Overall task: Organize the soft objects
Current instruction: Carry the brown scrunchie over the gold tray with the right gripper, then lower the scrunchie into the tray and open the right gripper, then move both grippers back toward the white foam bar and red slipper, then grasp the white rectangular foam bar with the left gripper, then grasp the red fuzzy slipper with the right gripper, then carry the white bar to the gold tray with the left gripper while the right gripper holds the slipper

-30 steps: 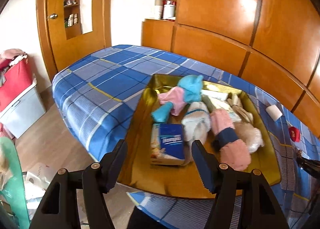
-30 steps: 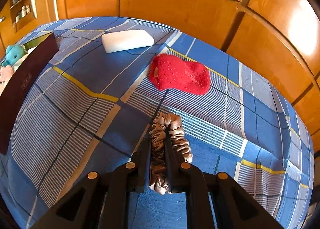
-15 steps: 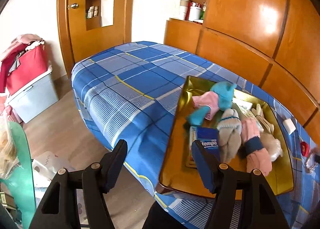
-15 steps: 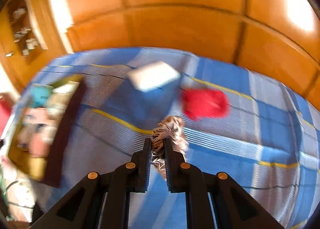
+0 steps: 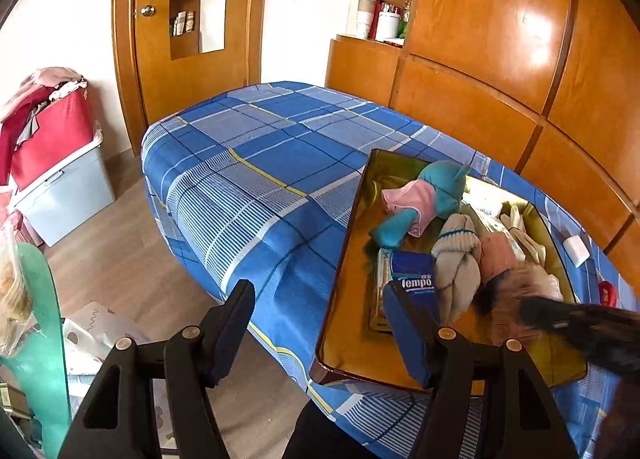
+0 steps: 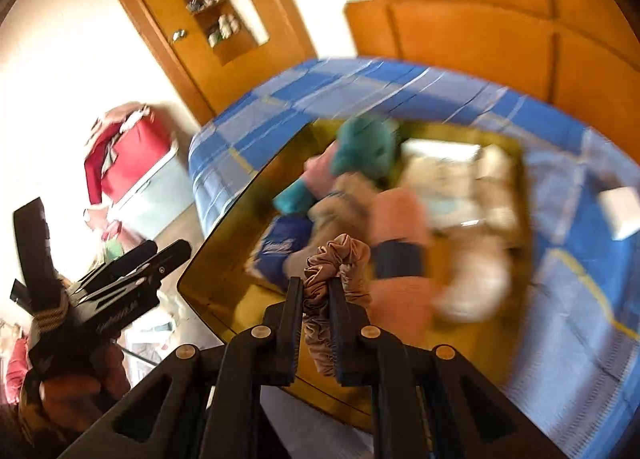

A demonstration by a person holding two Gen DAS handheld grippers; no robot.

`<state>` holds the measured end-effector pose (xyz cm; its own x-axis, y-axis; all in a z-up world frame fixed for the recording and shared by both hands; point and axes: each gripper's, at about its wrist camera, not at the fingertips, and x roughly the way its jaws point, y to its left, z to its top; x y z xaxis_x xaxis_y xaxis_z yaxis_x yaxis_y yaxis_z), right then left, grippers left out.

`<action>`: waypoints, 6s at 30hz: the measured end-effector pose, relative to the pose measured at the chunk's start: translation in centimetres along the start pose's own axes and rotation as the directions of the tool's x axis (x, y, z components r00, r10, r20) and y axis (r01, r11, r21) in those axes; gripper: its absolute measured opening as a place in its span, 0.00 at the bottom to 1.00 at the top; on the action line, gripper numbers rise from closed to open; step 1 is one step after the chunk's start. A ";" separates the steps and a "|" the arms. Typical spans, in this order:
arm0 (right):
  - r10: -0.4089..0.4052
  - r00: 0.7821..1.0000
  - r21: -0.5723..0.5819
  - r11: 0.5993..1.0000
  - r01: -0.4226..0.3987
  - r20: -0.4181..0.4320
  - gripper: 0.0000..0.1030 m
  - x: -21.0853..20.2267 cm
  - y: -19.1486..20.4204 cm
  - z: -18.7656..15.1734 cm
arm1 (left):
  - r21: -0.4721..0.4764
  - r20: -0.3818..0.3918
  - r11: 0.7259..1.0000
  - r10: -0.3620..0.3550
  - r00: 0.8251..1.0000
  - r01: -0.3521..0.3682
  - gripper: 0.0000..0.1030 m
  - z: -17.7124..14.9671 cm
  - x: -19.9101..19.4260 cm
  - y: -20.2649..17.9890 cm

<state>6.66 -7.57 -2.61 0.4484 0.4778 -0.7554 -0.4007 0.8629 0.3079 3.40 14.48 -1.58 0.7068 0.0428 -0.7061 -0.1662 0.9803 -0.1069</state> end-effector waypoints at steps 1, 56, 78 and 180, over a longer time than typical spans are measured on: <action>0.002 1.000 0.001 1.000 -0.002 -0.027 0.11 1.5 0.4 0.1 | -0.001 -0.004 1.000 -0.002 1.000 0.002 0.65 -0.1 0.1 0.1; -0.518 0.849 0.275 0.835 0.476 0.104 0.31 -15.1 -20.9 -4.6 | 0.392 0.004 0.909 -0.153 0.988 0.139 0.65 0.2 -2.9 -15.8; -0.593 0.803 0.622 0.651 0.436 0.058 0.31 -20.2 -30.6 -10.0 | 0.627 -0.220 0.704 -0.251 0.943 0.334 0.84 0.3 3.4 -35.9; -0.426 0.900 0.426 0.799 0.424 -0.097 0.32 -15.1 -29.0 -12.2 | 0.492 -0.477 0.509 -0.521 0.708 0.706 0.85 -13.8 0.3 -34.5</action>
<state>1.78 -41.81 -7.24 0.4969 0.0464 -0.8666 0.2107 0.9623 0.1723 -0.18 -22.03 -7.79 0.2586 -0.5727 -0.7779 0.7528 0.6241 -0.2092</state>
